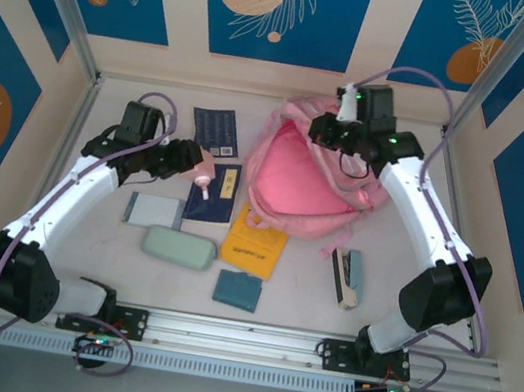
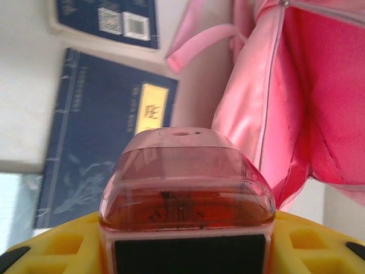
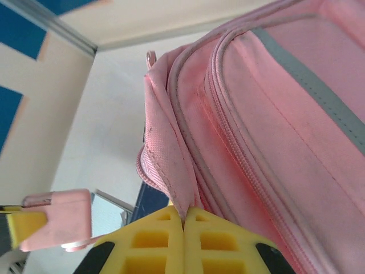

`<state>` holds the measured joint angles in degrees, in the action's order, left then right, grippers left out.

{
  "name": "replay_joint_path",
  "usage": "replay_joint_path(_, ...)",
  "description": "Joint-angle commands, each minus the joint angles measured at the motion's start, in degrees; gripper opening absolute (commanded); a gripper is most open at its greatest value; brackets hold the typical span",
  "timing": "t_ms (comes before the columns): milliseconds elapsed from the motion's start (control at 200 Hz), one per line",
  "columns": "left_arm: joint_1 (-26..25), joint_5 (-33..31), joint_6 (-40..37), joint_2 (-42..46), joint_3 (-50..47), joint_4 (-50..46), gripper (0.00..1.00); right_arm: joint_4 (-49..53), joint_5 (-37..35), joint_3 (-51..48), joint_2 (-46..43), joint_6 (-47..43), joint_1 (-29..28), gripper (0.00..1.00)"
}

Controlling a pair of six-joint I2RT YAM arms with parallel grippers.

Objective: Pack the student bag

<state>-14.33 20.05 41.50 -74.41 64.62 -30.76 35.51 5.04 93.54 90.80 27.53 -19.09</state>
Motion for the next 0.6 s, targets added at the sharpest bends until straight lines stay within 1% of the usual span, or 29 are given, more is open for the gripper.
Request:
replay_joint_path(0, -2.4, 4.2, 2.7, -1.8, 4.8, 6.9, 0.37, 3.1, 3.6, 6.5, -0.6, 2.8, 2.1, 0.00)
replay_joint_path(50, -3.5, 4.8, 4.7, -3.0, 6.1, 9.5, 0.37, 4.3, 3.9, 7.8, -0.2, 2.9, 2.6, 0.00)
replay_joint_path(140, -6.1, 6.6, 9.4, -6.2, 8.8, 15.8, 0.37, 3.2, 4.6, 7.6, -0.7, 4.3, 3.4, 0.00)
replay_joint_path(295, -11.2, 7.4, 14.8, -13.2, 17.0, 20.7, 0.36, 1.2, 2.7, 7.1, -1.2, 9.0, 4.0, 0.00)
replay_joint_path(355, -12.9, 6.8, 16.2, -15.9, 20.2, 21.1, 0.36, 0.7, 2.1, 7.2, -1.1, 11.3, 4.1, 0.00)
replay_joint_path(470, -16.4, 2.3, 18.7, -22.2, 26.8, 16.9, 0.34, -1.9, 1.6, 6.8, -1.0, 17.0, 4.7, 0.00)
replay_joint_path(595, -17.8, 0.8, 25.2, -30.1, 30.3, 20.8, 0.35, -6.0, 3.0, 6.9, -0.7, 24.8, 6.4, 0.00)
